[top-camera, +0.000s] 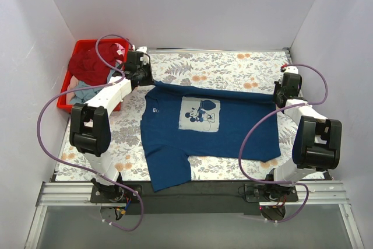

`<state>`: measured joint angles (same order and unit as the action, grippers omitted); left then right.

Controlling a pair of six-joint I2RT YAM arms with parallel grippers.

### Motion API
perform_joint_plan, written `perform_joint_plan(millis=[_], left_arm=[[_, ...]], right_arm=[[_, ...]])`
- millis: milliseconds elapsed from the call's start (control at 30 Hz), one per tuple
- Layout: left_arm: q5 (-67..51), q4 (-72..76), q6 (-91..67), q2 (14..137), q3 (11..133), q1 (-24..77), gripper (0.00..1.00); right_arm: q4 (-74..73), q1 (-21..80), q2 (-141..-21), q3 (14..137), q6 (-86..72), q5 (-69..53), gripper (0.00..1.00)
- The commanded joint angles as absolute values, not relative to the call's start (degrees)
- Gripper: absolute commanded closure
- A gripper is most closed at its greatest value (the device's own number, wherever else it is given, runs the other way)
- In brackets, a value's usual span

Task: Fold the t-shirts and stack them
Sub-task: Fold the tshirt

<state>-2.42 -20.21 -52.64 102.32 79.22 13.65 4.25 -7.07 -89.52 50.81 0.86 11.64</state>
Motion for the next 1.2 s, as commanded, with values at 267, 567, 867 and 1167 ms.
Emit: perform_joint_plan(millis=[267, 567, 867, 1167], left_arm=[[-3.1, -21.7, -57.5, 97.5, 73.1, 13.8, 1.0], [-3.9, -21.7, -59.0, 97.7, 70.1, 14.9, 1.0], [-4.3, -21.7, -59.4, 96.4, 67.5, 15.3, 1.0], [-2.3, -21.5, -59.0, 94.4, 65.2, 15.4, 1.0]], right_arm=[[5.5, -7.6, -89.6, 47.7, -1.0, 12.6, 0.94], [3.2, -7.5, -92.2, 47.6, -2.3, 10.2, 0.78], [-5.0, -7.4, -84.9, 48.6, -11.4, 9.4, 0.46], [-3.1, -7.2, -82.9, 51.8, -11.0, -2.1, 0.47]])
